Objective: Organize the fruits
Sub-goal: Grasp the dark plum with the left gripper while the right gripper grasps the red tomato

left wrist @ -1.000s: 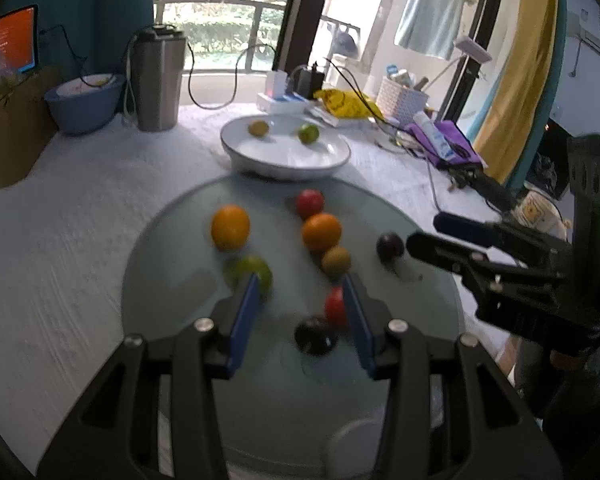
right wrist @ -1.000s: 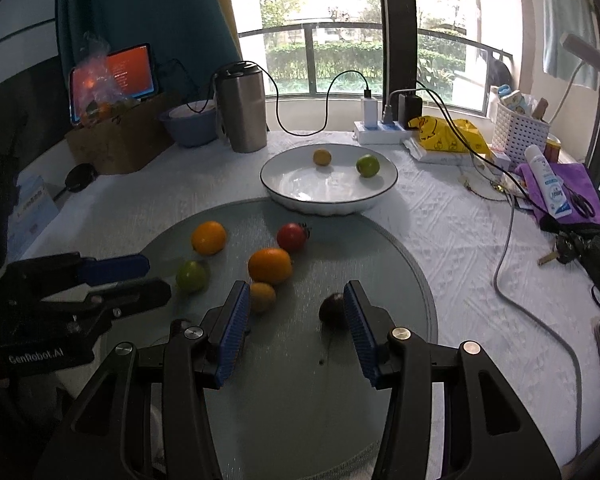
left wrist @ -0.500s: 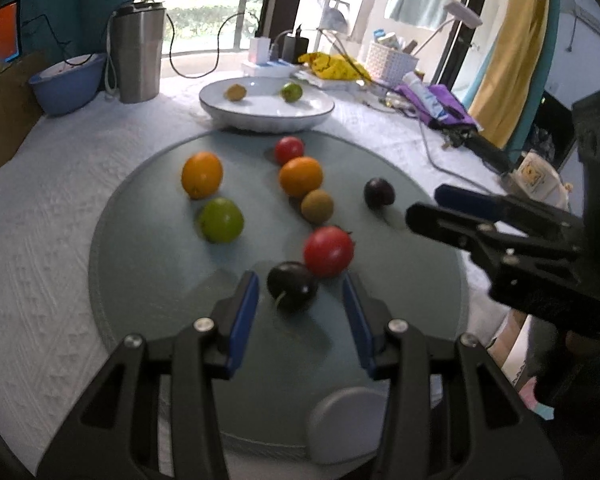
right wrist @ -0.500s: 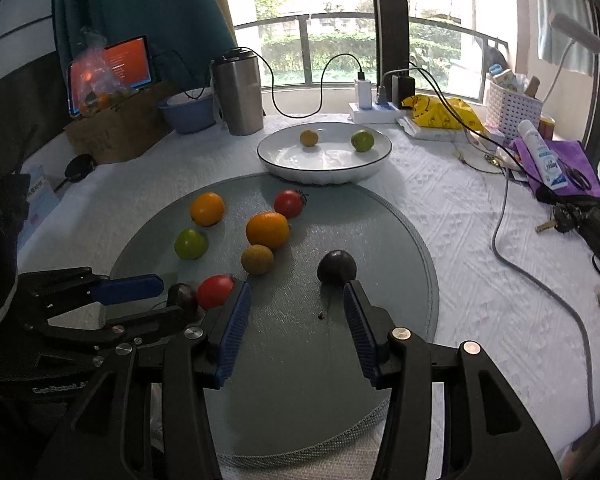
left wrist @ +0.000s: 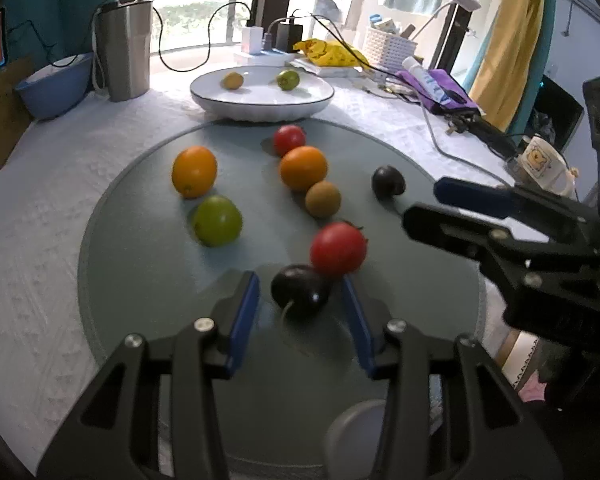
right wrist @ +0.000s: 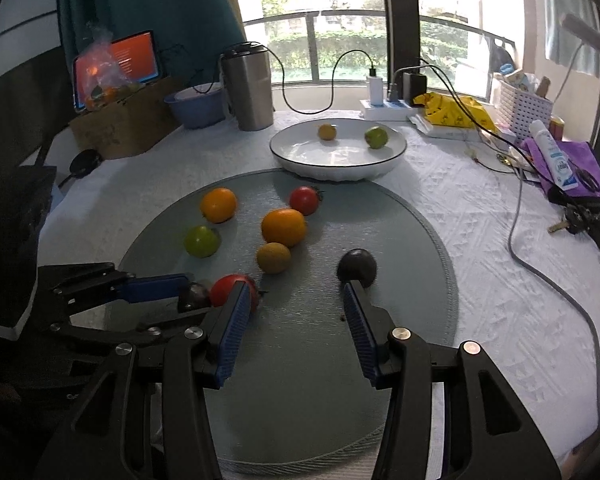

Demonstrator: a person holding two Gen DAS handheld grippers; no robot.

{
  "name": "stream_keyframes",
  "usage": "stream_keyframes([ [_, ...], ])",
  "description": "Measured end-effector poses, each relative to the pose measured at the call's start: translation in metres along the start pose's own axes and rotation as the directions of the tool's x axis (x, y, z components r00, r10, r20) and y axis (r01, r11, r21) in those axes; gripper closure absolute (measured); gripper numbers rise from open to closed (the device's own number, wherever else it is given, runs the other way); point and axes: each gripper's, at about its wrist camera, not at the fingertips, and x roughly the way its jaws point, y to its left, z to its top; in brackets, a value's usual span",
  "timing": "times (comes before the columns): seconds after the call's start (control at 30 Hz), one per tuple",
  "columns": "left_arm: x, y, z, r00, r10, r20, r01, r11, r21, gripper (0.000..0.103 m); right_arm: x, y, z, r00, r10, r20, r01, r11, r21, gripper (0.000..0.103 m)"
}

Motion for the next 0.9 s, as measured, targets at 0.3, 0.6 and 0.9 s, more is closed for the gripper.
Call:
stream_keyframes([
  [0.3,-0.008,0.003,-0.003,1.0,-0.018,0.024,0.018,1.0,0.008,0.073,0.01,0.012,-0.002,0.999,0.016,-0.034,-0.017,1.0,-0.015,0.052],
  [0.6,-0.023,0.021,-0.005,0.998,-0.006,0.067,0.008,0.999,-0.032,0.073,0.025,0.031,-0.008,0.995,0.052,-0.091,-0.056,0.997,-0.046,0.052],
  [0.9,-0.028,0.039,-0.005,0.996,0.019,0.089,-0.013,0.998,-0.066,0.073,0.044,0.04,-0.006,0.989,0.076,-0.123,-0.081,0.996,-0.04,0.052],
])
